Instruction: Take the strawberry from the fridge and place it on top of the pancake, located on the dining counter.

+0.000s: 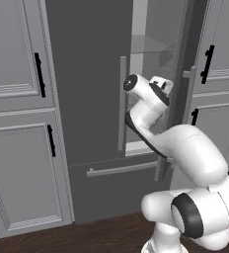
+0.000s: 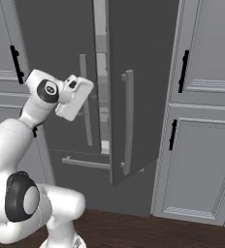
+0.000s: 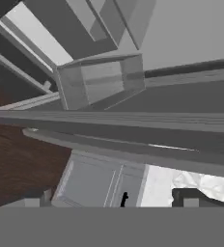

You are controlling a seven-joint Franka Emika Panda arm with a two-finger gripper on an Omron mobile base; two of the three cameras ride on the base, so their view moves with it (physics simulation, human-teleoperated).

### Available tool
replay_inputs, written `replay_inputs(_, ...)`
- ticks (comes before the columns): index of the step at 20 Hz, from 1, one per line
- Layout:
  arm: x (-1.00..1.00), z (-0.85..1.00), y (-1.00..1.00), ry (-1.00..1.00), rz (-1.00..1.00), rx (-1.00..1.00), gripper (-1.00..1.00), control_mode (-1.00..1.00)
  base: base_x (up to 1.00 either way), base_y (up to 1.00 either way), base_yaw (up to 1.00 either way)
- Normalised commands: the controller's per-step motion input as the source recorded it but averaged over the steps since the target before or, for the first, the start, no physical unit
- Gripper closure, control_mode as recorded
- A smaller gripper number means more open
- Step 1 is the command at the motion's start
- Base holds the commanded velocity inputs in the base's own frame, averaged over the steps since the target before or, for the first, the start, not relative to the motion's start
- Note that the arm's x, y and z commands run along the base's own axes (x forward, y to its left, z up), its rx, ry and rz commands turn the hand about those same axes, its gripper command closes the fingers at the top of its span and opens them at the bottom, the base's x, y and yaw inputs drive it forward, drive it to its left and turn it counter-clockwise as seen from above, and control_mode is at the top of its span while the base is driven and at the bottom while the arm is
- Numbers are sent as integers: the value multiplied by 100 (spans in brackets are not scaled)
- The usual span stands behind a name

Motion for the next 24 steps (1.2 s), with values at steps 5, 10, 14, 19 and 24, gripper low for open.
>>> replay_inputs(5,73,-24,-28,43,25,-17,-100,-100,0,0,0)
replay_inputs(10,56,0,-28,32,18,-14,-100,-100,0,0,0)
replay_inputs(14,9,0,-29,24,8,-16,-100,-100,0,0,0)
replay_inputs(19,-8,0,-66,12,0,-7,-100,-100,0,0,0)
replay_inputs(24,-18,0,-71,11,0,-9,-100,-100,0,0,0)
